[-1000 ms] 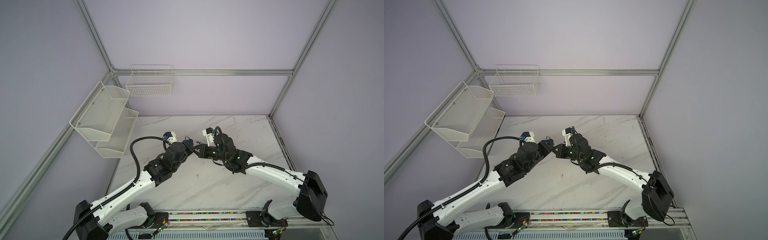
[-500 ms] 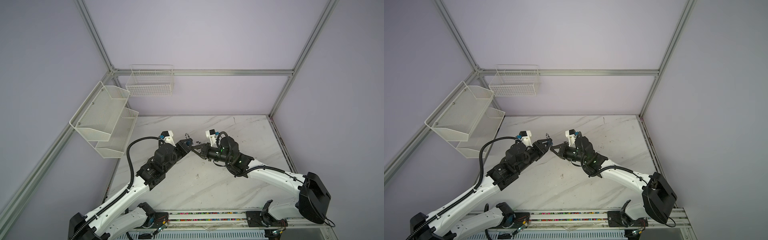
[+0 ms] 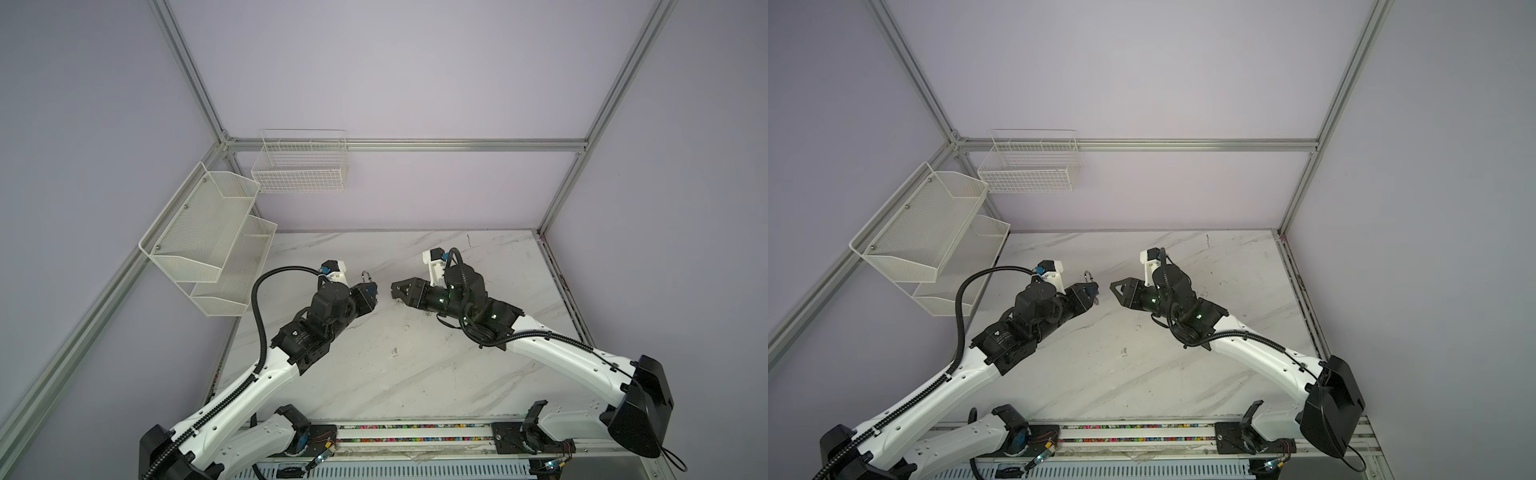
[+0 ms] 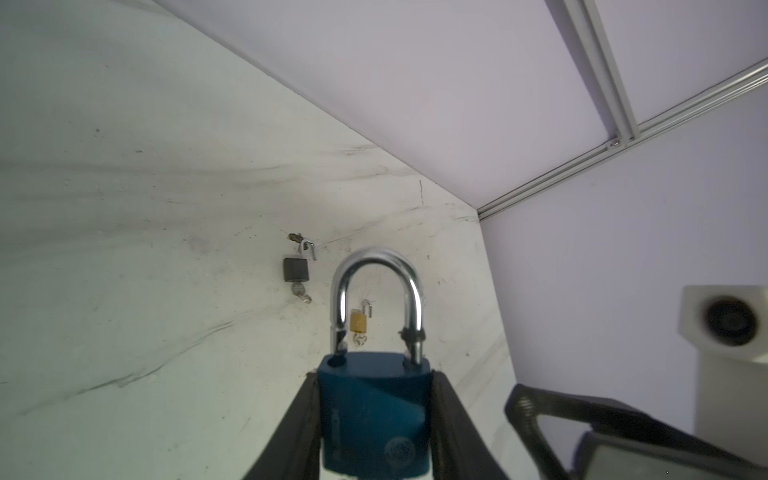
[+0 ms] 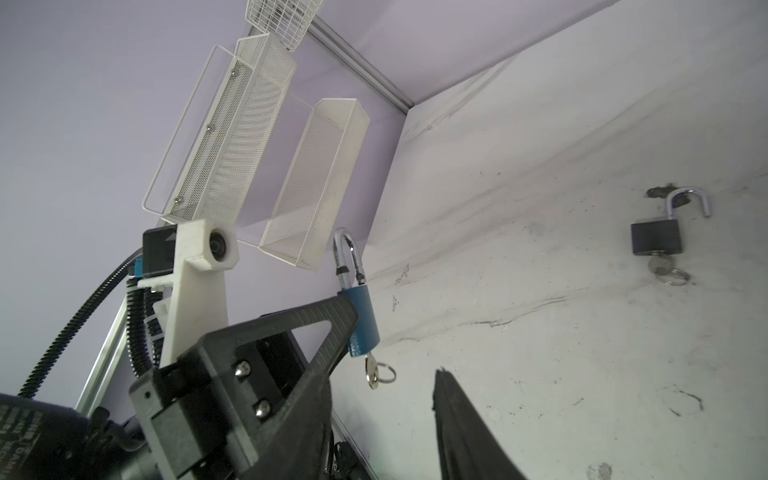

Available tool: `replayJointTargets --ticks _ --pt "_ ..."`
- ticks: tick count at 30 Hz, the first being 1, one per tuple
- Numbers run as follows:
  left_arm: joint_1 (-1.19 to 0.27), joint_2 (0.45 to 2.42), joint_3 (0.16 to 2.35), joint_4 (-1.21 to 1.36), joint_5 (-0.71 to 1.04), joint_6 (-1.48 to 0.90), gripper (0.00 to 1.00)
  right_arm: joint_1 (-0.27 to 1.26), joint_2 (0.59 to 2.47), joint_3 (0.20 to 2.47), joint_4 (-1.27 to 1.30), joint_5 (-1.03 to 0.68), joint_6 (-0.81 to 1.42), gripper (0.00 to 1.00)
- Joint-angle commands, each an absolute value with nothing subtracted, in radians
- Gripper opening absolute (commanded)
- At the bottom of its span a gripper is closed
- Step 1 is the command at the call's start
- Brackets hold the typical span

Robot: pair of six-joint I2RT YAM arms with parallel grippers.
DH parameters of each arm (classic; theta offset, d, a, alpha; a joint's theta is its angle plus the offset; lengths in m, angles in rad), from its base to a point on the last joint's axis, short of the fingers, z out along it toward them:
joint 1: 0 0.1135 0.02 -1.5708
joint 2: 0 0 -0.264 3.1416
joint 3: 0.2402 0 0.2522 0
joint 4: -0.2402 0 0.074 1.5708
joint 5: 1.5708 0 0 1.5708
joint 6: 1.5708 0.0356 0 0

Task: Unlock with the key
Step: 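Open the right gripper off the key and draw it back while left holds padlock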

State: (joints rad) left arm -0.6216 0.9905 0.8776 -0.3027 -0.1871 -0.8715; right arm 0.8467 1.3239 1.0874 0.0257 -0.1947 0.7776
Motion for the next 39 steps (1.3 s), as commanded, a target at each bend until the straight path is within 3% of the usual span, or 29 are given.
replayJointTargets --ticks 1,8,11,25,39 --pt "-0.617 0.948 0.943 -0.256 -0.242 -0.646 0.00 0.847 1.291 1.167 -0.165 -0.121 0.659 0.49" --pt "-0.617 0.809 0.592 0.157 -0.052 -0.229 0.00 0.848 1.402 1.402 -0.453 -0.022 0.422 0.66" --pt "-0.617 0.789 0.485 0.341 -0.001 -0.121 0.00 0.848 1.464 1.502 -0.516 -0.039 0.364 0.69" --pt "-0.618 0.853 0.471 0.412 0.043 -0.002 0.00 0.943 1.732 1.819 -0.761 0.106 0.259 0.73" --pt "-0.618 0.861 0.464 0.431 0.061 0.025 0.00 0.932 1.798 1.935 -0.917 0.199 0.278 0.80"
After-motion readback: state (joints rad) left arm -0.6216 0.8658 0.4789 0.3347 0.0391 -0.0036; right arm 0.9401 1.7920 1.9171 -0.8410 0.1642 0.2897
